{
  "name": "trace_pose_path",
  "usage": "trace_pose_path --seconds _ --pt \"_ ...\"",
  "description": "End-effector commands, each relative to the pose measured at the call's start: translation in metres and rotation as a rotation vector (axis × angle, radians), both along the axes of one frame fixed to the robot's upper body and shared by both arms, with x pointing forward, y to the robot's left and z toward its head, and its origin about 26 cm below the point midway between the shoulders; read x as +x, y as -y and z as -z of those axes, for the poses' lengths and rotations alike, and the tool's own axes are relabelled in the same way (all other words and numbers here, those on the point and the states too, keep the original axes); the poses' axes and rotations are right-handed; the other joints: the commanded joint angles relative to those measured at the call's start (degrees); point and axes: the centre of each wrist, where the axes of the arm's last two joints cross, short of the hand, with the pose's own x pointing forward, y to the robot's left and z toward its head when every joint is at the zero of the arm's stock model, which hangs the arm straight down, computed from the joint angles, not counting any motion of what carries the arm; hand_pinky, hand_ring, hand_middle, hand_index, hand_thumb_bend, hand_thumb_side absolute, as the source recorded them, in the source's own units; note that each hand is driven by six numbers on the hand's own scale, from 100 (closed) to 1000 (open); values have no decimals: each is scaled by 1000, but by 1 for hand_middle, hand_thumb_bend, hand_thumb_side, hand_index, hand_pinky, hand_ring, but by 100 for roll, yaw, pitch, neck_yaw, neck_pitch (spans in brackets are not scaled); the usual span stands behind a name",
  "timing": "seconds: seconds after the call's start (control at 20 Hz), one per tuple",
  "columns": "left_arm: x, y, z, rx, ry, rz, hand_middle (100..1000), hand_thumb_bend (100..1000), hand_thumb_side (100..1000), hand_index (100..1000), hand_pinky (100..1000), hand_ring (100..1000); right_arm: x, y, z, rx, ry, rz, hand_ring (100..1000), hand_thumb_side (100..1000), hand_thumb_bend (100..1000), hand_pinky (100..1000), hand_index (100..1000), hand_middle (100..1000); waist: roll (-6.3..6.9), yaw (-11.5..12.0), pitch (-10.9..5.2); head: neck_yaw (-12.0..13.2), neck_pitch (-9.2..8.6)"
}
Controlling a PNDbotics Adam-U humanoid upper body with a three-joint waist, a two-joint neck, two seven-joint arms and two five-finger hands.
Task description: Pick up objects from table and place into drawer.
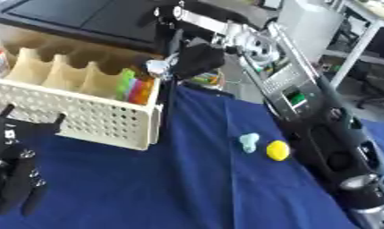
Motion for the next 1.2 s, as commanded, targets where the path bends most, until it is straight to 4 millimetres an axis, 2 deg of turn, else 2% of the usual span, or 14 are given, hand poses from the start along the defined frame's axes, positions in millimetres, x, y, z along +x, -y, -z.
trace_pose_path --seconds 0.05,0.15,0.4,0.65,0.9,0.95,1.2 --pt "-3 1 -6 1 31 6 160 148 1000 818 189 100 -17 12 -18 44 75 -18 631 519 243 384 884 516 75 -25 -133 29 13" --pt "-3 -1 -7 -1 44 -3 161 145 1000 818 197 100 -29 21 -25 90 121 -37 628 523 222 383 877 508 98 -44 -139 67 54" --pt "-2 -7 -7 -10 84 -38 163 122 1000 815 228 100 -61 54 -40 212 243 -49 618 564 100 373 854 496 205 -126 -172 190 218" --pt "-2 -13 -7 -14 139 -80 163 100 1000 815 246 100 -92 83 -45 338 320 -26 611 594 100 369 836 492 387 -217 -201 313 316" --pt "-1 -19 -6 -17 181 -111 163 100 975 814 259 100 -120 104 -42 409 382 -2 607 616 100 368 816 492 556 -342 -206 406 394" --pt "-1 -20 -6 -17 189 -119 163 100 969 813 261 100 -125 108 -40 419 392 4 607 589 100 368 814 491 587 -376 -204 429 413" --pt "-1 -27 -7 -12 250 -160 165 100 888 813 285 100 -130 131 -32 458 409 36 611 627 100 372 800 491 715 -519 -190 543 476"
